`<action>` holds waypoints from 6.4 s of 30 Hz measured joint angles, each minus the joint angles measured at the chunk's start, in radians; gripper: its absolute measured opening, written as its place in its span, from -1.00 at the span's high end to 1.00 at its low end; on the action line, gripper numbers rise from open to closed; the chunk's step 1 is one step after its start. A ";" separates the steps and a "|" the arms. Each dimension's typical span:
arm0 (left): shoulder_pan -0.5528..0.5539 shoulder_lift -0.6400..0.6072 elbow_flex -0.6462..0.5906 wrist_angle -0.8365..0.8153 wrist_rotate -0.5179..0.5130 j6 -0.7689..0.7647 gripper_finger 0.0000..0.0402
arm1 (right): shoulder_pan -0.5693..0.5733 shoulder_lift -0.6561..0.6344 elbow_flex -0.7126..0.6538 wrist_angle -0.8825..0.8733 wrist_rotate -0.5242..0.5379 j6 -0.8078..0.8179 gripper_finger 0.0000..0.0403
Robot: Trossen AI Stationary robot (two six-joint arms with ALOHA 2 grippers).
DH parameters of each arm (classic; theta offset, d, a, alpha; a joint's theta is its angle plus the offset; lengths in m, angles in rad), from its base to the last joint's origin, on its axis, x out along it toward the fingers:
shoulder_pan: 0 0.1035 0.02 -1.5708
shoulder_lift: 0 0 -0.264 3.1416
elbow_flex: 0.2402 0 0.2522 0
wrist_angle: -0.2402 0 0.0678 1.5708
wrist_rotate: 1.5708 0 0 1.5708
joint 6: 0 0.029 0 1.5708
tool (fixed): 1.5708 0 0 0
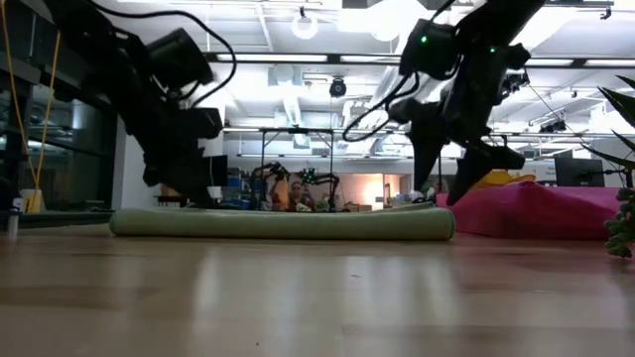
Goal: Fold microfiber towels
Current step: Fold the light green microfiber cloth
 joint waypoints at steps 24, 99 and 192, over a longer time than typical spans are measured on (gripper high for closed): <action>0.039 0.097 0.002 -0.064 -0.051 0.135 1.00 | -0.016 0.134 0.004 0.123 -0.017 -0.007 -0.16; 0.043 0.081 0.014 -0.265 -0.317 0.444 1.00 | 0.063 0.061 0.006 0.191 0.051 0.020 -0.16; -0.015 0.301 0.066 0.301 -0.033 0.278 1.00 | -0.069 -0.068 0.163 -0.100 0.031 -0.053 1.00</action>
